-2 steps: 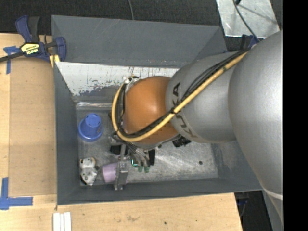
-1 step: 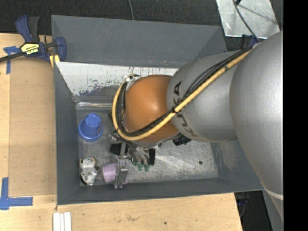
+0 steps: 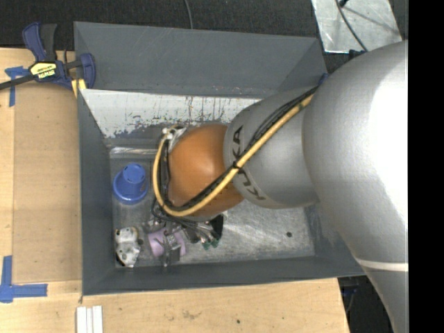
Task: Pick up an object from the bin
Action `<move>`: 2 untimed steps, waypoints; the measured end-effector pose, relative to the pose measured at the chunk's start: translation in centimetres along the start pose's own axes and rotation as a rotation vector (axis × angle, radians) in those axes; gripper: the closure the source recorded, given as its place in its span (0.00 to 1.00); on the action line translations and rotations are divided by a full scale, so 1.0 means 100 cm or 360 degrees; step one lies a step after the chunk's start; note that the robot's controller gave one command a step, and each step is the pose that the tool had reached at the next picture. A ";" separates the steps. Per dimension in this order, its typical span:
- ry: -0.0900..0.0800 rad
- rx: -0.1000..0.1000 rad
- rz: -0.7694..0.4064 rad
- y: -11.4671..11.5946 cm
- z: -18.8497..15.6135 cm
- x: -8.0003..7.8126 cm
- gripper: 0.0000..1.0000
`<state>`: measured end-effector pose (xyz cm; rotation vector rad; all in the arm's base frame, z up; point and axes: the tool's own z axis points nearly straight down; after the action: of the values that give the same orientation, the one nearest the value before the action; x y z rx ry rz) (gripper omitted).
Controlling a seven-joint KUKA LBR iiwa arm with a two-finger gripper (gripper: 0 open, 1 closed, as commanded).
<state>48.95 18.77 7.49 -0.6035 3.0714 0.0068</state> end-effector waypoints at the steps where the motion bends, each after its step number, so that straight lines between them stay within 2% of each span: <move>1: 0.0000 0.0000 0.0000 0.000 0.000 0.000 1.00; 2: 0.0016 0.0004 0.0073 0.000 -0.116 -0.006 1.00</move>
Offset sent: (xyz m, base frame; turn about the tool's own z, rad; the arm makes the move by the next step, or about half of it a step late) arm 0.0038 0.0023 0.1156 0.0455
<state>49.42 18.97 19.07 -0.5344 3.0938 0.0006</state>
